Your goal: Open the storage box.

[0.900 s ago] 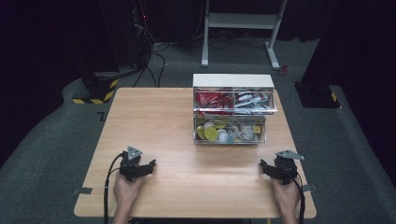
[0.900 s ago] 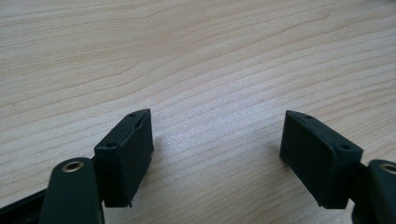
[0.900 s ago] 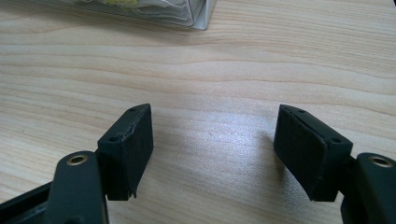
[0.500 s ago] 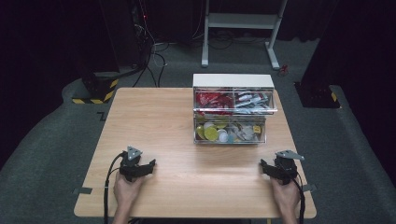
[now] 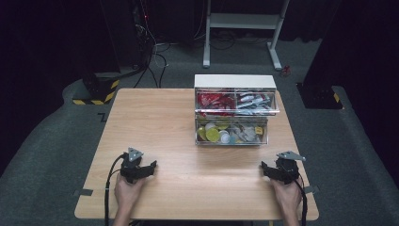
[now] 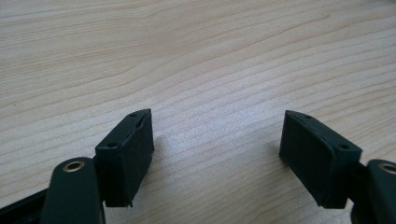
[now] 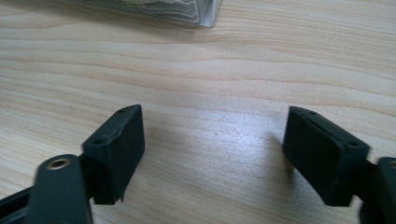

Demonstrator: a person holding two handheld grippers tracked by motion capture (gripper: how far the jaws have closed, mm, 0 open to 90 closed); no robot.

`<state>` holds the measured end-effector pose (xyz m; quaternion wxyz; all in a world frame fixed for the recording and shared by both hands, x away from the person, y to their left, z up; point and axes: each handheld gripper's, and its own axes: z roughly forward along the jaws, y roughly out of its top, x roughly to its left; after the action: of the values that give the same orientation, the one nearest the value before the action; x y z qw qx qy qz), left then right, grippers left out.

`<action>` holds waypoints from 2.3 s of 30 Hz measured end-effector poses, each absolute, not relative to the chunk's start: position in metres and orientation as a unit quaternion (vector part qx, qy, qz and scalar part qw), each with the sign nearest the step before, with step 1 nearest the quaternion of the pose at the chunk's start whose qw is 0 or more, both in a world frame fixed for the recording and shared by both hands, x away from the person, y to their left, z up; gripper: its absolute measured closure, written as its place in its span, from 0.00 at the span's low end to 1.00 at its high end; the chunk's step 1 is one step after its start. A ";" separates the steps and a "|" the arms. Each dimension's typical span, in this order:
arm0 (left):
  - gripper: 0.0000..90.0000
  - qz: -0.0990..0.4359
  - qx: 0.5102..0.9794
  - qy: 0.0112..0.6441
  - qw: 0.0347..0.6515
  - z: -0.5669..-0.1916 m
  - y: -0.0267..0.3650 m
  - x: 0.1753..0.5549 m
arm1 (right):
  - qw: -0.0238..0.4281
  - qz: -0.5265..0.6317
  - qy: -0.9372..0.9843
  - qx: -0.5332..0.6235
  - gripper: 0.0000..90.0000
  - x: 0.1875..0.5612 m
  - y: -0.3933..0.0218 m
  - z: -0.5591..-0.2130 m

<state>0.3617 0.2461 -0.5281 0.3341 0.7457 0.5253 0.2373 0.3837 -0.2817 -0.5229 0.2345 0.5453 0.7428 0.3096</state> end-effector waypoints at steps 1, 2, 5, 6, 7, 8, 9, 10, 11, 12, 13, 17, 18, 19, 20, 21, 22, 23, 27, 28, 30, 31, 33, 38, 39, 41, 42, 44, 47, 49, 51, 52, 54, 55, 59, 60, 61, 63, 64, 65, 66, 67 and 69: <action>0.29 0.237 0.746 0.525 0.334 -0.528 0.246 0.362 | 0.235 0.310 0.743 0.545 0.22 0.384 -0.282 -0.523; 0.29 0.237 0.745 0.526 0.334 -0.528 0.246 0.362 | 0.234 0.309 0.742 0.547 0.23 0.384 -0.282 -0.523; 0.29 0.238 0.745 0.526 0.334 -0.528 0.246 0.362 | 0.238 0.309 0.738 0.550 0.27 0.381 -0.281 -0.522; 0.29 0.238 0.745 0.526 0.334 -0.528 0.246 0.362 | 0.237 0.313 0.736 0.551 0.29 0.380 -0.281 -0.522; 0.29 0.238 0.745 0.526 0.334 -0.528 0.246 0.362 | 0.233 0.319 0.734 0.553 0.31 0.378 -0.280 -0.522; 0.29 0.238 0.745 0.526 0.334 -0.528 0.246 0.362 | 0.230 0.328 0.732 0.552 0.32 0.376 -0.280 -0.522; 0.29 0.238 0.745 0.526 0.334 -0.528 0.246 0.362 | 0.231 0.334 0.733 0.546 0.35 0.374 -0.279 -0.521; 0.29 0.238 0.745 0.526 0.334 -0.528 0.246 0.362 | 0.232 0.339 0.732 0.544 0.37 0.372 -0.278 -0.519; 0.29 0.238 0.745 0.526 0.334 -0.528 0.246 0.362 | 0.235 0.347 0.732 0.538 0.39 0.370 -0.277 -0.517; 0.29 0.238 0.745 0.526 0.334 -0.528 0.246 0.362 | 0.236 0.353 0.732 0.533 0.40 0.368 -0.277 -0.515; 0.29 0.238 0.745 0.526 0.334 -0.528 0.246 0.362 | 0.231 0.362 0.727 0.535 0.42 0.366 -0.276 -0.513; 0.29 0.238 0.745 0.526 0.334 -0.528 0.246 0.362 | 0.224 0.384 0.731 0.517 0.45 0.362 -0.273 -0.505; 0.29 0.238 0.745 0.526 0.334 -0.528 0.246 0.362 | 0.224 0.384 0.731 0.517 0.45 0.362 -0.273 -0.505; 0.29 0.238 0.745 0.526 0.334 -0.528 0.246 0.362 | 0.217 0.390 0.735 0.511 0.46 0.361 -0.272 -0.501; 0.29 0.238 0.745 0.526 0.334 -0.528 0.246 0.362 | 0.216 0.392 0.737 0.506 0.47 0.361 -0.272 -0.500; 0.29 0.238 0.745 0.526 0.334 -0.528 0.246 0.362 | 0.213 0.393 0.739 0.504 0.49 0.362 -0.271 -0.499; 0.29 0.238 0.745 0.526 0.334 -0.528 0.246 0.362 | 0.213 0.393 0.739 0.504 0.49 0.362 -0.271 -0.499; 0.29 0.238 0.745 0.526 0.334 -0.528 0.246 0.362 | 0.206 0.396 0.746 0.495 0.50 0.362 -0.270 -0.497; 0.29 0.238 0.745 0.526 0.334 -0.528 0.246 0.362 | 0.203 0.404 0.747 0.487 0.51 0.363 -0.266 -0.495; 0.29 0.238 0.745 0.526 0.334 -0.528 0.246 0.362 | 0.198 0.407 0.748 0.486 0.51 0.364 -0.266 -0.494; 0.29 0.238 0.745 0.526 0.334 -0.528 0.246 0.362 | 0.196 0.407 0.751 0.482 0.51 0.365 -0.265 -0.493; 0.29 0.238 0.745 0.526 0.334 -0.528 0.246 0.362 | 0.196 0.407 0.751 0.482 0.51 0.365 -0.265 -0.493; 0.29 0.239 0.746 0.525 0.334 -0.528 0.246 0.362 | 0.197 0.410 0.750 0.480 0.52 0.365 -0.263 -0.490; 0.29 0.239 0.746 0.525 0.334 -0.528 0.246 0.362 | 0.195 0.414 0.751 0.475 0.53 0.366 -0.260 -0.485; 0.29 0.239 0.746 0.525 0.334 -0.528 0.246 0.362 | 0.196 0.415 0.753 0.472 0.53 0.366 -0.260 -0.484; 0.29 0.239 0.746 0.525 0.334 -0.528 0.246 0.362 | 0.189 0.419 0.750 0.476 0.53 0.367 -0.260 -0.481; 0.29 0.239 0.746 0.525 0.334 -0.528 0.246 0.362 | 0.186 0.420 0.750 0.475 0.54 0.367 -0.260 -0.481; 0.29 0.239 0.746 0.525 0.334 -0.528 0.246 0.362 | 0.183 0.423 0.748 0.478 0.54 0.366 -0.259 -0.478; 0.29 0.238 0.746 0.525 0.334 -0.528 0.246 0.362 | 0.189 0.430 0.746 0.472 0.55 0.364 -0.260 -0.474; 0.29 0.238 0.746 0.525 0.333 -0.528 0.246 0.362 | 0.192 0.437 0.742 0.471 0.56 0.363 -0.259 -0.471; 0.29 0.238 0.746 0.525 0.333 -0.528 0.246 0.362 | 0.195 0.442 0.739 0.470 0.56 0.361 -0.259 -0.468; 0.29 0.239 0.746 0.525 0.334 -0.528 0.246 0.362 | 0.199 0.443 0.739 0.467 0.56 0.360 -0.258 -0.466; 0.29 0.238 0.746 0.525 0.333 -0.528 0.246 0.362 | 0.207 0.444 0.740 0.461 0.56 0.360 -0.257 -0.462; 0.29 0.238 0.746 0.525 0.334 -0.528 0.246 0.362 | 0.208 0.445 0.739 0.460 0.56 0.359 -0.257 -0.460; 0.29 0.238 0.746 0.525 0.333 -0.528 0.246 0.362 | 0.205 0.453 0.741 0.451 0.57 0.359 -0.256 -0.454; 0.29 0.239 0.746 0.525 0.334 -0.528 0.246 0.362 | 0.206 0.451 0.744 0.449 0.57 0.359 -0.255 -0.452; 0.29 0.239 0.746 0.525 0.334 -0.528 0.246 0.362 | 0.210 0.449 0.746 0.446 0.58 0.359 -0.254 -0.450; 0.29 0.239 0.746 0.525 0.334 -0.528 0.246 0.362 | 0.215 0.447 0.749 0.440 0.58 0.358 -0.253 -0.448; 0.29 0.239 0.746 0.525 0.334 -0.528 0.246 0.362 | 0.215 0.445 0.752 0.435 0.58 0.358 -0.252 -0.444; 0.29 0.239 0.746 0.525 0.334 -0.528 0.246 0.362 | 0.215 0.446 0.753 0.433 0.58 0.359 -0.252 -0.443; 0.29 0.239 0.746 0.525 0.334 -0.528 0.246 0.362 | 0.214 0.448 0.753 0.432 0.58 0.359 -0.252 -0.442; 0.29 0.239 0.746 0.525 0.334 -0.528 0.246 0.362 | 0.213 0.451 0.752 0.431 0.58 0.360 -0.252 -0.441; 0.29 0.239 0.746 0.525 0.334 -0.528 0.246 0.362 | 0.210 0.454 0.751 0.430 0.58 0.361 -0.253 -0.438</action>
<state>0.3617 0.2463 -0.5281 0.3337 0.7456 0.5252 0.2386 0.3614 -0.2526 -0.4385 0.2103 0.4303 0.7512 0.4543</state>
